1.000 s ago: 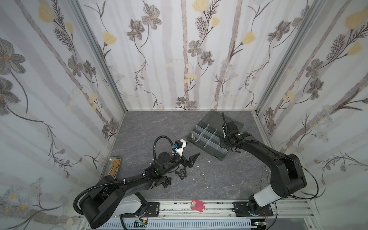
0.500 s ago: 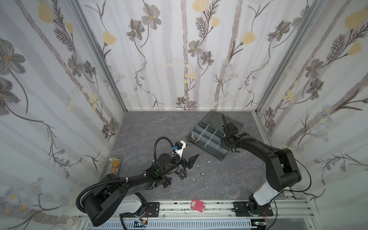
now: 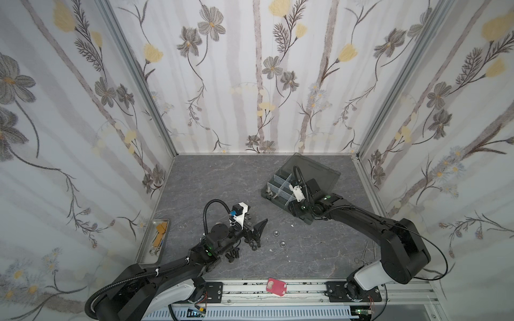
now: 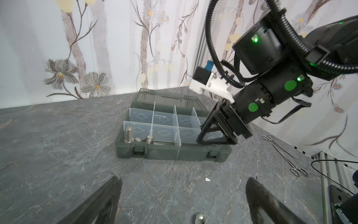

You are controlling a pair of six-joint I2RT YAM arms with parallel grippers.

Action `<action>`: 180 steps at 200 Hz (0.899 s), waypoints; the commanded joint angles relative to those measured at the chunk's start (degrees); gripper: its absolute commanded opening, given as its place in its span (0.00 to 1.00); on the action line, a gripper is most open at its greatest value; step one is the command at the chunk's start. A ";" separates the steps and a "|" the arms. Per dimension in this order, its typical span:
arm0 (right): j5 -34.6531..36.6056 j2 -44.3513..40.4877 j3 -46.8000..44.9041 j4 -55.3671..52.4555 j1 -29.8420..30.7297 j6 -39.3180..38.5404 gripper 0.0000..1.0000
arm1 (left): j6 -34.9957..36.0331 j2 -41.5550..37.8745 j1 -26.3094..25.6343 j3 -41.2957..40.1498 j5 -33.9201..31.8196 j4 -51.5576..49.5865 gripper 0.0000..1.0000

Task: Sort the screws and nuts into containers
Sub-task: Pick up the nut from the center of the table.

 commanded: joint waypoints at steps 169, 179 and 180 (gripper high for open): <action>0.44 11.51 -2.25 4.44 15.24 -4.77 0.36 | -2.91 1.20 0.06 -5.33 -4.44 0.70 1.00; 0.54 11.51 -2.16 4.24 15.21 -4.77 0.33 | -2.83 1.47 0.06 -5.28 -4.29 0.78 1.00; 0.54 11.51 -2.11 4.24 15.20 -4.78 0.32 | -2.82 1.47 0.06 -5.25 -4.28 0.82 1.00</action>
